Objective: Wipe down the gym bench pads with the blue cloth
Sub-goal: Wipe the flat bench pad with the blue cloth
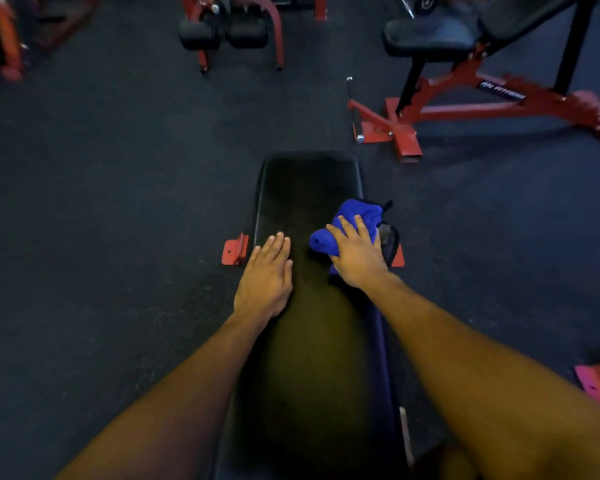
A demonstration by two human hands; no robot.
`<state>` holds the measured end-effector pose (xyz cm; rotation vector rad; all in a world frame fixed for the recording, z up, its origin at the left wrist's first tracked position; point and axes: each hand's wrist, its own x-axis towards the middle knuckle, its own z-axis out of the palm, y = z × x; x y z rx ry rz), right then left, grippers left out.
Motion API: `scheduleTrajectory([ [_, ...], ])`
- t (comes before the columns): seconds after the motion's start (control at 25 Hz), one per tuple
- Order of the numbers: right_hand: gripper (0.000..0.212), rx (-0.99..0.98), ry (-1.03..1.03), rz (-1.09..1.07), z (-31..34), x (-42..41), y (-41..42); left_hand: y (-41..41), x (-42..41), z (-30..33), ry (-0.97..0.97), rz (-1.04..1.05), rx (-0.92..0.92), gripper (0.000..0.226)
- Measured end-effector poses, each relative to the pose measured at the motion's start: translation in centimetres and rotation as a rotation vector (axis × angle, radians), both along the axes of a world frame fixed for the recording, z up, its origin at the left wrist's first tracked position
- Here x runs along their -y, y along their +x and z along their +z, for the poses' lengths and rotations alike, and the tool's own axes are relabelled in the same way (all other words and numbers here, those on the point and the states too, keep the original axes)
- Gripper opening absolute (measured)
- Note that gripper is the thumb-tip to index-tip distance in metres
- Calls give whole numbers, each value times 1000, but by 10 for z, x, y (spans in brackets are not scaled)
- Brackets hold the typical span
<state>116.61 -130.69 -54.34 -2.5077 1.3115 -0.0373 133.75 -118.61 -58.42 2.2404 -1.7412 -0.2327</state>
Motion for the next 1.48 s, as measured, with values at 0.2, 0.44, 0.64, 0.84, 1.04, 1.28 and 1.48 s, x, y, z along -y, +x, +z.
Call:
scheduleTrajectory([
  [0.2, 57, 216, 28, 105, 39, -12, -49, -13, -25, 30, -1, 13, -69, 54],
  [0.44, 64, 110, -32, 313, 28, -45, -24, -57, -167, 19, 109, 57, -82, 65],
  [0.64, 62, -103, -141, 224, -17, -16, 29, -58, -164, 18, 101, 80, -111, 56],
  [0.84, 57, -75, -135, 223, -15, 26, 110, -54, -164, 10, 149, 76, -140, 62],
  [1.04, 67, -27, -145, 662, -8, -27, 101, -52, -162, 14, 132, 70, -197, 62],
  [1.28, 75, 2, -134, 916, -8, -6, 20, -51, -165, 8, 67, 83, -229, 58],
  [1.48, 61, -94, -180, 480, -9, 58, 116, -50, -165, 6, 63, 91, -200, 55],
])
